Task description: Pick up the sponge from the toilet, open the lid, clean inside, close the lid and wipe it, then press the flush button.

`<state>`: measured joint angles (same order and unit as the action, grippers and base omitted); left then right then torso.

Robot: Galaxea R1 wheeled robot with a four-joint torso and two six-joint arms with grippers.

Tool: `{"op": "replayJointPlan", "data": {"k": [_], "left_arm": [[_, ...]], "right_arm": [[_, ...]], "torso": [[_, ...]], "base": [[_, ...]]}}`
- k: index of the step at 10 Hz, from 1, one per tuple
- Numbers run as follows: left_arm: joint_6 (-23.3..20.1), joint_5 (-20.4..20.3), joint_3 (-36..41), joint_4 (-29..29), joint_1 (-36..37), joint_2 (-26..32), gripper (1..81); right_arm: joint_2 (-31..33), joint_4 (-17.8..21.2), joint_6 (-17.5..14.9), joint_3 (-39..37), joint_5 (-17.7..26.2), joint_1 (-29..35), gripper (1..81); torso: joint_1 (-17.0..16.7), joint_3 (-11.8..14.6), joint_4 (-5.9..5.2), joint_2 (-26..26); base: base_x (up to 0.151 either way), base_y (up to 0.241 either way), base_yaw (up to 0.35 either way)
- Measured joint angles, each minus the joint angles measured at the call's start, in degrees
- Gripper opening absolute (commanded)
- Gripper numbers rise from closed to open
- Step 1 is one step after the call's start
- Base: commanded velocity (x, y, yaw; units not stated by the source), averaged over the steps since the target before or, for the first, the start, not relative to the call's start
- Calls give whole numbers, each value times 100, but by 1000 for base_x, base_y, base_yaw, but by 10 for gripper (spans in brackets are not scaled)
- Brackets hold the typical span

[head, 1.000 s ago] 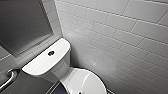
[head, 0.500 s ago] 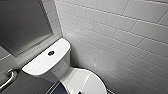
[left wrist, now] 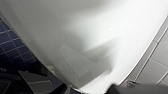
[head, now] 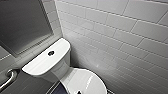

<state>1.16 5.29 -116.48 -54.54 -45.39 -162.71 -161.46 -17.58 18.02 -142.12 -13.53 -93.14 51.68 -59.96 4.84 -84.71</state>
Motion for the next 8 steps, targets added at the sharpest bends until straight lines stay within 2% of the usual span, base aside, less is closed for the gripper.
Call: {"op": "replayJointPlan", "data": {"k": [8], "left_arm": [[-6,-809,1808,-83,-6,918,811]], "right_arm": [[0,-20,0,99,2,17,10]], "torso": [[2,4,0,0]], "base": [[0,0,0]]}}
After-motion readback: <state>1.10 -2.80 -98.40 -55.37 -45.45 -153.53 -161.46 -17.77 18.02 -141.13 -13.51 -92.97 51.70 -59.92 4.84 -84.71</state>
